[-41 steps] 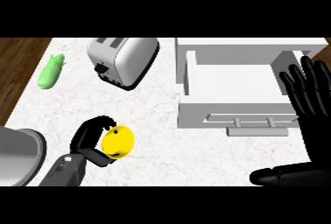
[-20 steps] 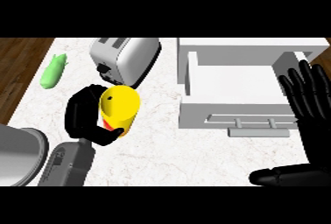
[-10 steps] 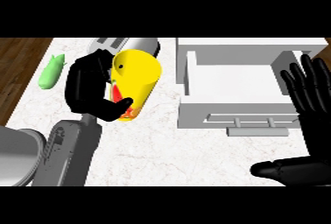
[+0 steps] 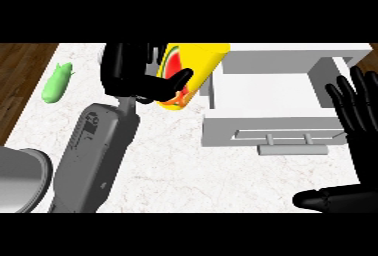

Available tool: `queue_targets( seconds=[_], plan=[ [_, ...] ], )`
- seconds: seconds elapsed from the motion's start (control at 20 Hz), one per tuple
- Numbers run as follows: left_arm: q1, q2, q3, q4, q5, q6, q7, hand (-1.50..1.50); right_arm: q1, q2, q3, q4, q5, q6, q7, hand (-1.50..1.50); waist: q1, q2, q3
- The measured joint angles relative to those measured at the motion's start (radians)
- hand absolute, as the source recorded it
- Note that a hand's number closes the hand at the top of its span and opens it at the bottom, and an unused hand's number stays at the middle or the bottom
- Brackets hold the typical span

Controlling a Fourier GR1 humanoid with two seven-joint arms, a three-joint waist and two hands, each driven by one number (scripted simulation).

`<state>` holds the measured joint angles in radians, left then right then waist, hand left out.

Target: Pick up the cup, place it into the drawer and close the drawer

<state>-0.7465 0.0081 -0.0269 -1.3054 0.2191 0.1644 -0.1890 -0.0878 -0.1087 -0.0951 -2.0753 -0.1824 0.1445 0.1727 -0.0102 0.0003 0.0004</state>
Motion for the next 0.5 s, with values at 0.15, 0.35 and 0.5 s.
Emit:
queue_targets(
  seconds=[0.15,0.35,0.5],
  plan=[
    [-0.060,-0.003,-0.001,0.028,-0.016,0.020,0.034,1.50,0.008,0.005,0.002,0.000,0.007,-0.003,-0.005,-1.50,0.001,0.000,0.000],
    [-0.170,-0.003,-0.006,0.144,-0.014,0.045,0.042,1.50,0.012,0.000,-0.004,0.008,-0.002,0.010,-0.014,-1.50,-0.004,0.001,0.000],
    [-0.229,-0.005,-0.030,0.240,-0.008,0.078,0.020,1.50,-0.008,0.013,0.019,0.018,0.025,-0.007,-0.010,-1.50,-0.005,0.002,0.000]
  ],
)
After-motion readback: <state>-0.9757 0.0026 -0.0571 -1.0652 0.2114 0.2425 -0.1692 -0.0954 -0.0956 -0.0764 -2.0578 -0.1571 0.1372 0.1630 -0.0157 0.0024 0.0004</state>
